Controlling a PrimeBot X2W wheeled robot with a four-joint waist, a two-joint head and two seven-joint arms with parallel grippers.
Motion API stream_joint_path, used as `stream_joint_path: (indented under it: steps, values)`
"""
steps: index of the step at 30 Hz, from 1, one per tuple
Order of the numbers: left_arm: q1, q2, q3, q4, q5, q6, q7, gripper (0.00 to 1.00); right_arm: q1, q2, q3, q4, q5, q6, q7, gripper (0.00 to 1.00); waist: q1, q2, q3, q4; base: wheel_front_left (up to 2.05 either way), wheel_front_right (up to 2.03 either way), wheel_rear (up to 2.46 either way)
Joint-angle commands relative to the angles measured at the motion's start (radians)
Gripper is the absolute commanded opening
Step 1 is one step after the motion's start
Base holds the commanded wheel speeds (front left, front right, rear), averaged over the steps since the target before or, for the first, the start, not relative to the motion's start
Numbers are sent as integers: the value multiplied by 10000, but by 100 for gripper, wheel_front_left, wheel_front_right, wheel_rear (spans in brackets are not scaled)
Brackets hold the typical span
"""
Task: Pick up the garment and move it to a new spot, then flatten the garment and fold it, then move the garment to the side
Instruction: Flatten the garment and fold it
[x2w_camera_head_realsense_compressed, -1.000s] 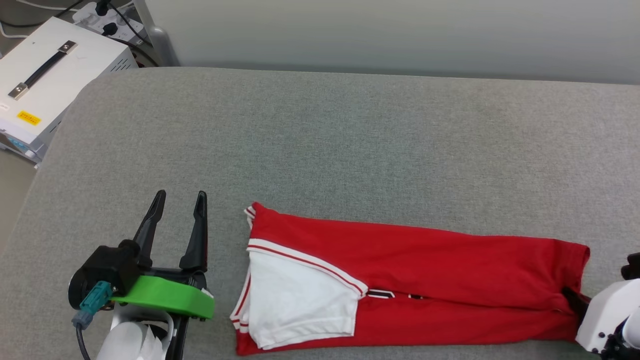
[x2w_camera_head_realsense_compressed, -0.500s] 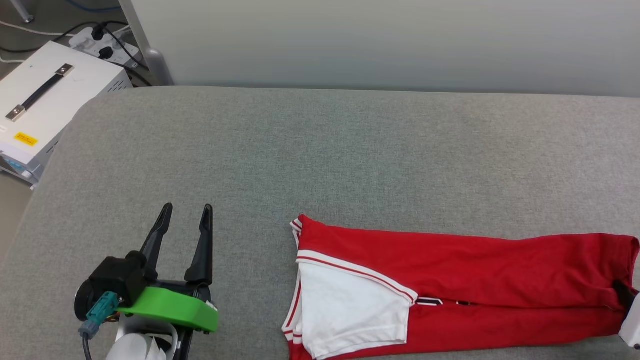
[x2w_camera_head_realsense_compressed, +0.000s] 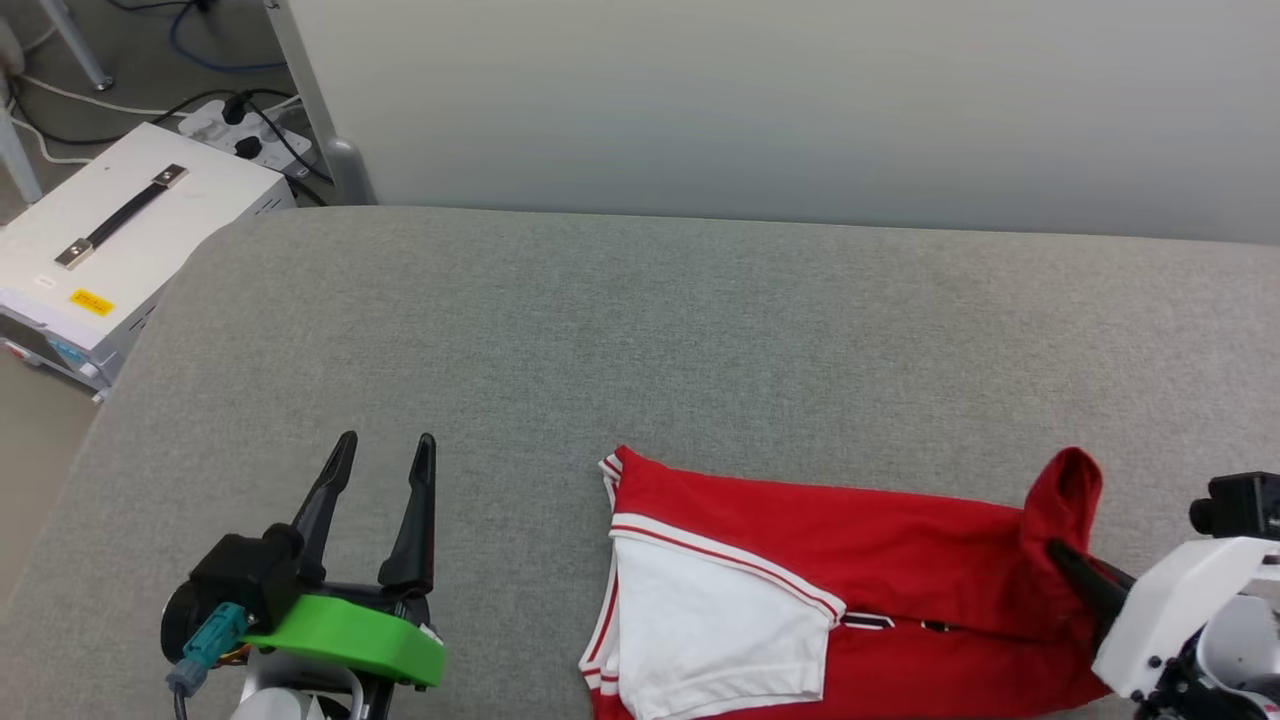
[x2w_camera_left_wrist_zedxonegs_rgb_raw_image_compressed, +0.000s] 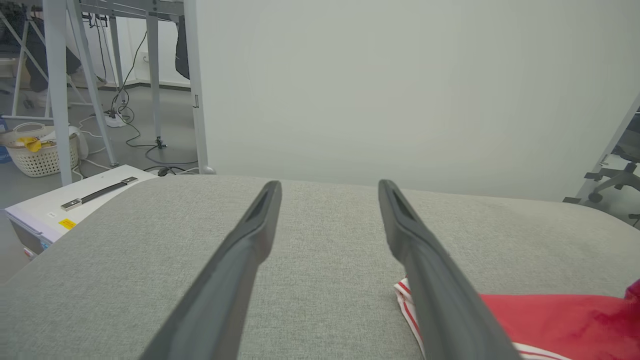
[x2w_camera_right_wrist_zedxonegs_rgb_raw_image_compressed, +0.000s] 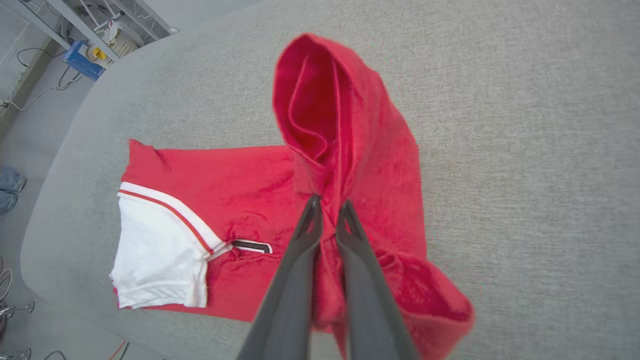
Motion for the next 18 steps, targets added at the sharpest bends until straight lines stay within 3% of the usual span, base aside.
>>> stream_joint_path:
  steps: [1,7,12,18]
  values:
    - [172,-62,60,-26,-92,-53,-57,100,145,379,87,-212,105,-7,100,0,0,118,-35,214,0,0,0]
    - [160,60,-22,-8,60,-53,-57,100,244,1328,692,-516,147,-7,263,0,0,118,38,675,0,0,0]
    - [116,8,35,-1,-18,-53,-57,100,45,1571,1385,-253,343,-7,-11,0,0,118,106,998,0,0,0]
    - [36,58,-86,69,66,-53,-57,100,-320,1596,2477,666,1727,-7,-1078,0,0,118,154,1377,0,0,0]
